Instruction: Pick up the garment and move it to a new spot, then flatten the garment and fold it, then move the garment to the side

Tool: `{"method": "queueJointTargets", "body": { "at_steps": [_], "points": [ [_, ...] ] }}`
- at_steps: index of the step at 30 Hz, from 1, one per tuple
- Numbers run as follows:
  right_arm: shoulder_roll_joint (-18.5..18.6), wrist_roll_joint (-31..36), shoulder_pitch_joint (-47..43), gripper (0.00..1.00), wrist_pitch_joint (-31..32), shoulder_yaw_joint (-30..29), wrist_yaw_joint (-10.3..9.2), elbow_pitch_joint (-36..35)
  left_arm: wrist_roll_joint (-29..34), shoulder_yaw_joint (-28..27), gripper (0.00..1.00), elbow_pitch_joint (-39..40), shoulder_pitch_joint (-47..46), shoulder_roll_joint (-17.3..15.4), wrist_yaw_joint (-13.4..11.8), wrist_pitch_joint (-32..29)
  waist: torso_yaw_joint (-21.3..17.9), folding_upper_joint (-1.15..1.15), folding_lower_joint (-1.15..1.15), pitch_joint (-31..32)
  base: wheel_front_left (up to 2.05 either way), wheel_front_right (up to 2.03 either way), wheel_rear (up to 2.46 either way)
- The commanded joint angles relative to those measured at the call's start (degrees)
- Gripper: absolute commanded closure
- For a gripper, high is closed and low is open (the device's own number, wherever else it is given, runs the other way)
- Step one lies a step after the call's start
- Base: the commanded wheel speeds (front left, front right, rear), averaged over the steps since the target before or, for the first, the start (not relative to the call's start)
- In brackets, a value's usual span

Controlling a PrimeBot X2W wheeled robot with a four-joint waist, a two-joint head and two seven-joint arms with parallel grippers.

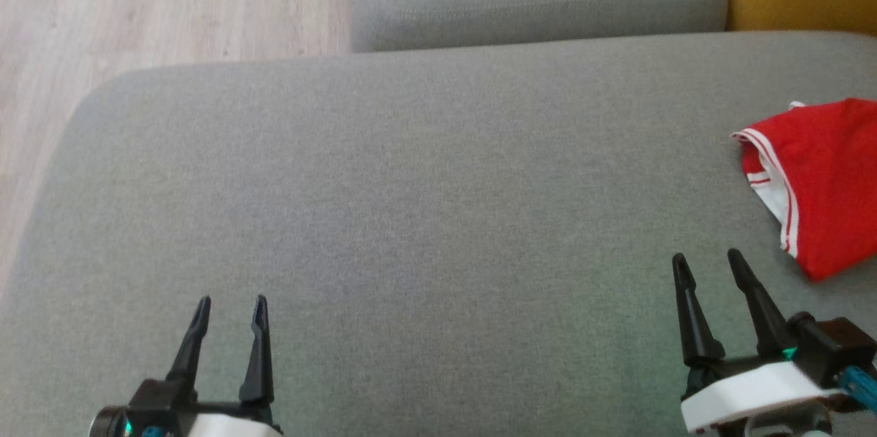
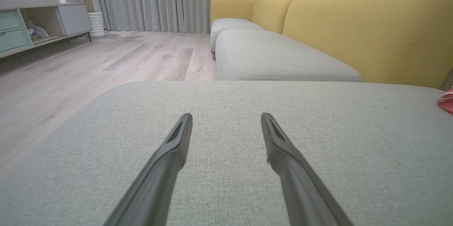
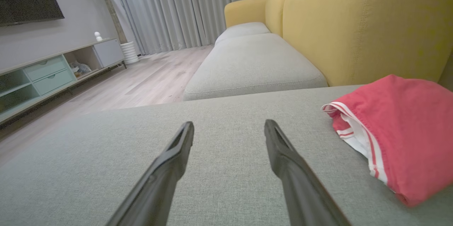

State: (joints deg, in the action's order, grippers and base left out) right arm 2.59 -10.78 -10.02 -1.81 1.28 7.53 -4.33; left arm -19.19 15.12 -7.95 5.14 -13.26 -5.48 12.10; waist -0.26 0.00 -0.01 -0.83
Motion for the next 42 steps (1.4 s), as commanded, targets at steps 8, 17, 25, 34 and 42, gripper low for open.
{"method": "queueJointTargets", "body": {
  "at_steps": [8, 17, 25, 34, 42],
  "points": [
    [0.29, -0.54, -0.30, 0.00, 1.67, 1.03, -0.04, -3.39, -0.25, -0.68, 0.00, 1.59, -0.43, -1.01, -0.91, -1.11, 0.19, 0.00, 0.01, 1.74, 0.00, 0.00, 0.00],
    [0.29, -0.82, -0.72, 0.00, 1.98, 1.27, -0.04, -3.50, -0.26, -0.14, 0.00, 1.47, -0.66, -1.32, -1.00, -1.44, 0.43, 0.00, 0.01, 1.53, 0.00, 0.00, 0.00],
    [0.29, -1.35, -0.76, 0.00, 1.98, 1.43, -0.04, -3.38, -0.42, 0.10, 0.00, 1.41, -0.81, -1.36, -1.36, -1.29, 0.46, 0.00, 0.01, 1.51, 0.00, 0.00, 0.00],
    [-0.05, -2.35, -1.61, 1.00, 1.76, 0.26, 0.00, 1.01, -1.00, 1.75, 1.00, -2.14, 1.42, 0.08, -0.93, -1.53, 0.45, 0.00, 0.01, 1.51, 0.00, 0.00, 0.00],
    [0.39, -8.05, -0.45, 1.00, 1.83, 0.17, 0.00, 2.10, -5.91, 0.39, 1.00, -2.37, 0.61, 0.61, -0.07, -2.52, 0.44, 0.00, 0.01, 1.45, 0.00, 0.00, 0.00]
  ]
}}
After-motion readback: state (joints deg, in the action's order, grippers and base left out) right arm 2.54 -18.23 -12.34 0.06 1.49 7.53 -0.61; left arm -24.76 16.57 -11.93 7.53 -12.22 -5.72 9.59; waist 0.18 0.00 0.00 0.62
